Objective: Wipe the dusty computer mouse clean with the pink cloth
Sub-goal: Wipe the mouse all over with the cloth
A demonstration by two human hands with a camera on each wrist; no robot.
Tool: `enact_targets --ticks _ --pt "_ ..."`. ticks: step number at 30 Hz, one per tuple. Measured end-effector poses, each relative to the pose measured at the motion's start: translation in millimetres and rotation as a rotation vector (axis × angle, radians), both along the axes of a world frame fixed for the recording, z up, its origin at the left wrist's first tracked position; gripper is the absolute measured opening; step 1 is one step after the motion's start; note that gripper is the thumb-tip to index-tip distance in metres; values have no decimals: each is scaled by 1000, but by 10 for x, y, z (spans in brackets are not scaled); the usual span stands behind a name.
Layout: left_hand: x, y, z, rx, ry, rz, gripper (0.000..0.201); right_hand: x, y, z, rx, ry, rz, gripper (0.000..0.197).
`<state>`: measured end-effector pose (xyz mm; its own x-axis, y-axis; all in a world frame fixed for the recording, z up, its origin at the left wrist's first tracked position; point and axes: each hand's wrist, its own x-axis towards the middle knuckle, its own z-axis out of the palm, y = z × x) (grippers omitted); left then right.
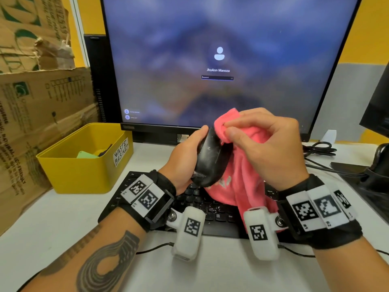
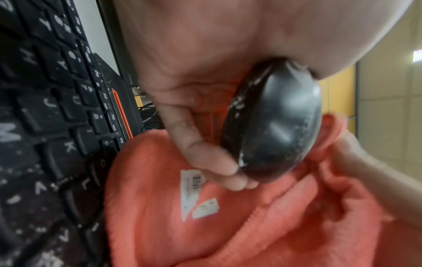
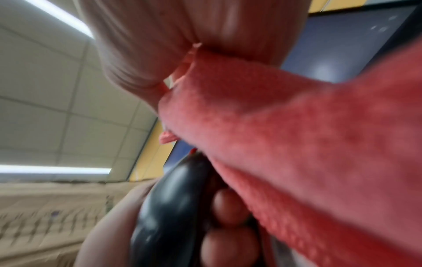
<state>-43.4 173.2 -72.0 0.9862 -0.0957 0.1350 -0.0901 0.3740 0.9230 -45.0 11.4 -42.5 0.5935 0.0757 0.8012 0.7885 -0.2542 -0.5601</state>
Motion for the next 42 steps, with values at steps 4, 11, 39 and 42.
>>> enact_targets --ticks 4,11,39,42 --pt "26 34 -46 88 11 11 43 17 152 -136 -135 4 -13 12" --pt "52 31 -101 114 31 43 46 49 22 -98 -161 65 9 17" --pt "64 57 -67 148 20 40 56 20 152 -173 -276 -13 94 9" --pt "55 39 -68 111 38 39 44 90 76 -152 -202 -5 49 11"
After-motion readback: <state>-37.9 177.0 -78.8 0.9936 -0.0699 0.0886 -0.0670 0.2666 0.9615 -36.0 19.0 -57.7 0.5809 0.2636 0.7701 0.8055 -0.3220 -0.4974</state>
